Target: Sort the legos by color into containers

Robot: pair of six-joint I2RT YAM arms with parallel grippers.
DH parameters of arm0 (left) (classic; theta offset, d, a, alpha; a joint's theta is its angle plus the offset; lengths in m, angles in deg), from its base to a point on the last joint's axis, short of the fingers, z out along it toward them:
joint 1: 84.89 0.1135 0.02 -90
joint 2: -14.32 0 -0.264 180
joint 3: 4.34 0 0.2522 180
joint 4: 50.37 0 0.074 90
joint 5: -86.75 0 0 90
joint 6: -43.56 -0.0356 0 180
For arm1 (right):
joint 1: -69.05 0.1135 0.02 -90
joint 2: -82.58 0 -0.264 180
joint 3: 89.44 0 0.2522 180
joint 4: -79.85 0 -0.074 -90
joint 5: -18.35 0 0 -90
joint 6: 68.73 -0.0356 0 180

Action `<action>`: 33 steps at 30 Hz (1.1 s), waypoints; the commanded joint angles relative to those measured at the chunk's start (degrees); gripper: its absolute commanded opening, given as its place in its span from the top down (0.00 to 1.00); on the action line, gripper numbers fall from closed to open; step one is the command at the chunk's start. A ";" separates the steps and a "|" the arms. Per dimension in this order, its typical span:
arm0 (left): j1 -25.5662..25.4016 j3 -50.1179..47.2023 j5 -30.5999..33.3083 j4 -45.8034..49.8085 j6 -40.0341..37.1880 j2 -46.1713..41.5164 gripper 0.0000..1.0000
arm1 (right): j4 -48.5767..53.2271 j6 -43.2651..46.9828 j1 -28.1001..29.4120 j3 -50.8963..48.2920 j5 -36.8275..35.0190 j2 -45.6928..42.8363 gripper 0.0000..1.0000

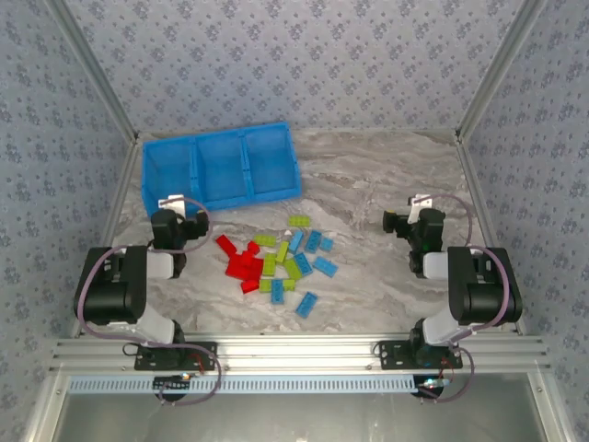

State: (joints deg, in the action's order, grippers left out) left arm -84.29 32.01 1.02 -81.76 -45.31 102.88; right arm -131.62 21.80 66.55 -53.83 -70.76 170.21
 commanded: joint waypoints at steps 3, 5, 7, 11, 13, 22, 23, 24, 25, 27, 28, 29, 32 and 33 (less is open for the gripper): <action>-0.02 1.14 -0.60 -1.35 0.36 -0.65 0.01 | -0.12 0.87 0.04 0.91 0.07 -0.49 0.00; -0.03 1.15 -0.67 -1.35 0.32 -0.65 0.01 | -0.04 0.87 -0.07 0.91 0.10 -0.48 0.00; -0.07 1.15 -0.65 -1.35 0.37 -0.61 0.01 | -0.12 0.87 -0.03 0.87 0.08 -0.51 0.00; -0.01 1.10 -0.67 -1.35 0.37 -0.66 0.01 | 0.03 0.78 -0.21 0.91 0.33 -0.50 0.00; -0.04 1.14 -0.66 -1.35 0.29 -0.63 0.01 | -0.09 0.78 -0.15 0.88 0.19 -0.46 0.00; -0.05 1.15 -0.67 -1.26 0.36 -0.66 0.01 | 40.70 -12.41 -0.39 14.68 -3.12 -18.96 0.00; -0.03 1.15 -0.77 -1.28 0.38 -0.64 0.01 | 48.57 -17.30 -0.23 18.42 -3.02 -21.58 0.00; 0.02 1.14 -0.71 -1.26 0.41 -0.65 0.01 | 57.17 -21.88 -0.19 21.50 -2.64 -23.65 0.00; 0.04 1.14 -0.78 -1.26 0.42 -0.64 0.01 | 64.34 -25.35 -0.25 24.88 -0.49 -24.93 0.00; 0.17 1.14 -0.92 -1.26 0.44 -0.66 0.01 | 74.32 -27.92 -0.07 29.78 8.33 -25.93 0.00; 0.21 1.22 -1.22 -1.19 0.49 -0.63 0.01 | 77.07 -27.80 0.34 31.25 12.66 -25.84 0.00; 0.42 1.23 -1.66 -1.17 0.62 -0.66 0.01 | 80.15 -26.73 1.13 32.87 16.46 -25.32 0.00; -0.62 1.63 2.06 -0.10 0.38 -1.51 0.01 | 90.34 -22.55 5.66 38.80 18.34 -21.62 0.01; -2.50 1.91 7.10 1.73 -0.12 -3.60 0.01 | 92.69 -20.94 7.49 41.03 18.96 -19.86 0.01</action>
State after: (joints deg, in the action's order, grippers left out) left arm -84.80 32.12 2.25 -81.14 -45.33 102.59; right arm -59.15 -0.05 70.48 -15.93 -58.68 145.67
